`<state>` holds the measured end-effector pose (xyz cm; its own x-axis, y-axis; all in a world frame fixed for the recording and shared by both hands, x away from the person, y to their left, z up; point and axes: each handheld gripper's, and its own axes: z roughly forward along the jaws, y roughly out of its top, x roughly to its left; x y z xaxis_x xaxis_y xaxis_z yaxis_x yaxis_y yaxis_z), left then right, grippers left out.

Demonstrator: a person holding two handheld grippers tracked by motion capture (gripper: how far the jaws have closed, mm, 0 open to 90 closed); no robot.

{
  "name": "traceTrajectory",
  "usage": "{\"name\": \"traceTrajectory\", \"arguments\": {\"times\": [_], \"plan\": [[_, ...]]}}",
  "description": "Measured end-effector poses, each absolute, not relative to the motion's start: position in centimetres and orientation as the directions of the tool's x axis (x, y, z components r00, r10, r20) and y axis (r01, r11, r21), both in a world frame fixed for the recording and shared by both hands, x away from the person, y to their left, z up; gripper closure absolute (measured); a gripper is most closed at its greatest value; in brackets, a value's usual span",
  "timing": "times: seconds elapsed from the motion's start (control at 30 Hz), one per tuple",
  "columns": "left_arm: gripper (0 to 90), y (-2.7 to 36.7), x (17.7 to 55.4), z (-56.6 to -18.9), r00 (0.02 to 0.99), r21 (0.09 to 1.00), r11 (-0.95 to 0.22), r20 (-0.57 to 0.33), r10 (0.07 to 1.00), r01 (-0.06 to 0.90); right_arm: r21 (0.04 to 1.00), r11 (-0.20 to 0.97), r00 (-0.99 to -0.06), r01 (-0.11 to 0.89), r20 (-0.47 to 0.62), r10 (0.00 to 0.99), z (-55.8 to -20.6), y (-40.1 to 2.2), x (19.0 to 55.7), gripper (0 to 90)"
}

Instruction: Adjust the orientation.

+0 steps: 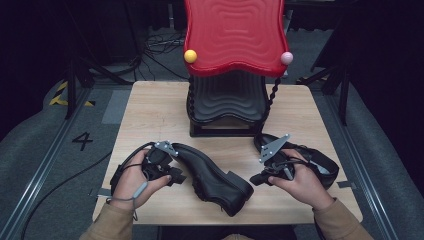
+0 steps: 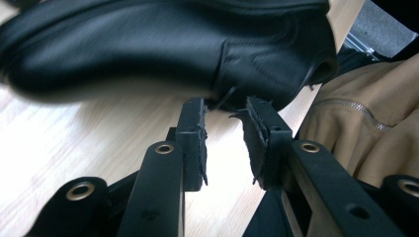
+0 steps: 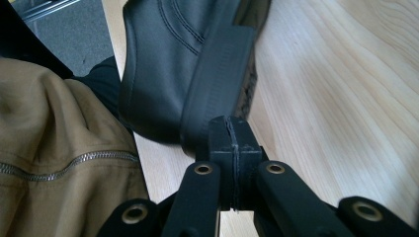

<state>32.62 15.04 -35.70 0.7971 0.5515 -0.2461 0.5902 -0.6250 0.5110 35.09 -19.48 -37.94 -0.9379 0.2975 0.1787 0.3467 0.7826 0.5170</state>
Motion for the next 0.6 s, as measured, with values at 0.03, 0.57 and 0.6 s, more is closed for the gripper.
{"name": "traceTrajectory", "arguments": {"times": [0.03,0.57,0.6], "plan": [[71.0,14.8,32.6,-35.6,0.803,0.514,-0.629,-0.245,0.544,0.583,0.523,0.784,-0.942,0.335,0.173,0.287,-38.0,-19.2,35.1,90.0],[70.7,14.4,32.8,-35.9,0.807,0.501,-0.641,-0.250,0.536,0.581,0.531,0.786,-0.949,0.317,0.185,0.257,-39.0,-17.6,34.9,90.0],[70.6,14.4,32.8,-35.9,0.804,0.501,-0.639,-0.251,0.538,0.584,0.531,0.787,-0.949,0.314,0.177,0.259,-39.0,-17.6,34.9,90.0]]}}
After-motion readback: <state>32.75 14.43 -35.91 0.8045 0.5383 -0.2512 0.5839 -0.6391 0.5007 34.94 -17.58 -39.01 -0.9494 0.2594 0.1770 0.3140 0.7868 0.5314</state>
